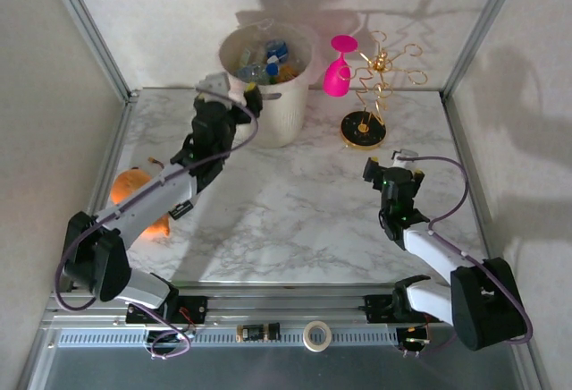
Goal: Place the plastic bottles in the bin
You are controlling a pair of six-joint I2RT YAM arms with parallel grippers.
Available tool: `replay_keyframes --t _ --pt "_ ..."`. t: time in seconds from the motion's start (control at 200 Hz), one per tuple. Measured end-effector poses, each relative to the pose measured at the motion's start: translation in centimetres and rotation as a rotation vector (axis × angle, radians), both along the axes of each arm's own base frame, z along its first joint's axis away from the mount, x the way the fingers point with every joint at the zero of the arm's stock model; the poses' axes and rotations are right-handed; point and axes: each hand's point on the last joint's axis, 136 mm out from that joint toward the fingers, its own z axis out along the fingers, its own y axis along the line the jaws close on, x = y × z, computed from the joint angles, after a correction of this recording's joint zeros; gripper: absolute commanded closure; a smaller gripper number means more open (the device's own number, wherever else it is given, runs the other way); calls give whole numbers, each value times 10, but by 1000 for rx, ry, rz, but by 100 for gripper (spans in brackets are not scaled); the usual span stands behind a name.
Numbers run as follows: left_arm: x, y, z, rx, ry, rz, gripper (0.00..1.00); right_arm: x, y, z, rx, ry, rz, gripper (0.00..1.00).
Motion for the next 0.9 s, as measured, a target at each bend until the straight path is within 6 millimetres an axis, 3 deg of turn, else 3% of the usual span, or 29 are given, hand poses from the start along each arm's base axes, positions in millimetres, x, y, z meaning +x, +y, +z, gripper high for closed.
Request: replay_keyframes --t 0.16,0.275,0.366,0.511,0.731,0.901 --pt "-31 50 -82 99 134 152 0 8 -30 -20 -34 3 -31 1" --pt "-51 94 -118 150 186 298 0 14 -41 -34 -21 -6 -17 1" --pt "-65 121 -132 183 185 419 0 19 -41 -43 -28 -1 7 1" --pt "-81 144 -142 207 159 542 0 28 -33 -42 -40 -52 67 1" --pt "-87 170 -169 260 178 676 0 13 -32 -52 -37 -85 102 1" --pt "-89 195 -193 275 198 719 0 14 -30 -41 -40 -134 109 1"
